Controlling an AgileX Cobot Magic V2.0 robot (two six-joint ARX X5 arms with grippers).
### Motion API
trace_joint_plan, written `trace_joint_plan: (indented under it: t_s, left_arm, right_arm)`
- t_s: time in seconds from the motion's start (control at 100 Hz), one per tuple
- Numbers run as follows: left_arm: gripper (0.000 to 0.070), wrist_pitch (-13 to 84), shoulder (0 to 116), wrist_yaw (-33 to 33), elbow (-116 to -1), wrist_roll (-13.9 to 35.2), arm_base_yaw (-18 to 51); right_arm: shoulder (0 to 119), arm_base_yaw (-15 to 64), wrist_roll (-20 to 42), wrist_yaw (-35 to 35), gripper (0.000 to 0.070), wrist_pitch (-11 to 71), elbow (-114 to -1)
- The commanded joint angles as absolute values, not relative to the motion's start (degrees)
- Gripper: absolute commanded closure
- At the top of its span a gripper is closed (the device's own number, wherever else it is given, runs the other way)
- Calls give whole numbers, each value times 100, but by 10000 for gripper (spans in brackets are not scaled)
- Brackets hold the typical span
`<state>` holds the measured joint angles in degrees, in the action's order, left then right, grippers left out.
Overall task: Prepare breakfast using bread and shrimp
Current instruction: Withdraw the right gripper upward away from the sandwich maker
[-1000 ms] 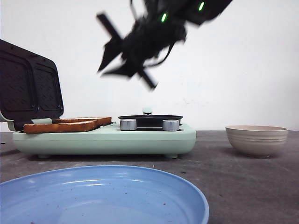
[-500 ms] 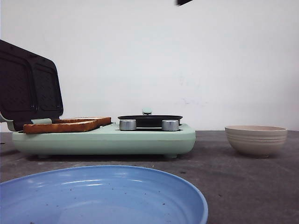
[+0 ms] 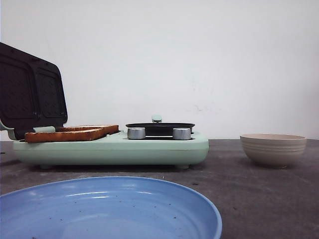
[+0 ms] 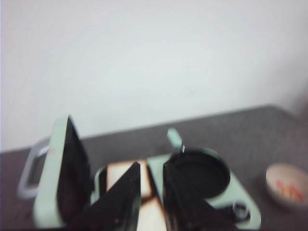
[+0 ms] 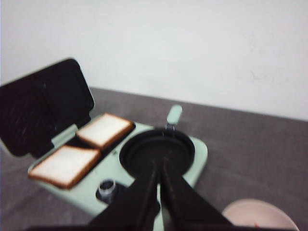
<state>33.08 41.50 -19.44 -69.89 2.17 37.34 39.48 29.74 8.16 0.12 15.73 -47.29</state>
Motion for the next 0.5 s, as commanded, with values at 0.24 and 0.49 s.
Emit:
trace_joint_plan:
  t_s: [0.24,0.49]
  left_arm:
    - [700,510,5596,-2137,-7266,-126,2834]
    - [700,1549,6545,-1658,-8189,429,781]
  right_arm:
    - [3046,3017,834,102,699,1903,-4786]
    - [2390,3017,838,150,698,2554,-4786]
